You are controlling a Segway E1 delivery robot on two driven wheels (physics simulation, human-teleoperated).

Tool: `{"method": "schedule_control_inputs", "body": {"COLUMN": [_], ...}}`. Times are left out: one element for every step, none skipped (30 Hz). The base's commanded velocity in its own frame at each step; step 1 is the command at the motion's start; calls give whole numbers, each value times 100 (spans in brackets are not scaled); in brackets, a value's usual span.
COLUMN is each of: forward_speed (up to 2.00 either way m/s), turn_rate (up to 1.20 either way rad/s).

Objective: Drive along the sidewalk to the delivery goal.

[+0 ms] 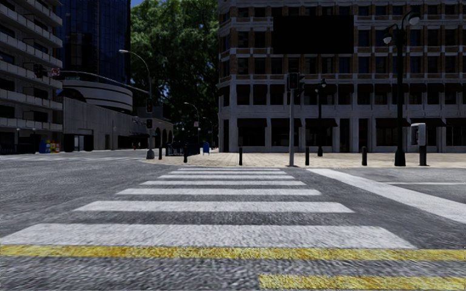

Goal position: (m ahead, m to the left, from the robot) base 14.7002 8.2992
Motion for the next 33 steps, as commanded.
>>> {"method": "schedule_control_inputs", "body": {"forward_speed": [200,200,200,200,200,200,200,200,200,200,200,200,200,200,200,200,200,200,200,200,200,200,200,200,200,200,200,200,200,200,200,200,200], "turn_rate": [13,13,13,13,13,13,13,13,13,13,13,13,13,17,19,19,19,19,19,19,19,19,19,19,19,19,19,19,19,19,19,19,19]}}
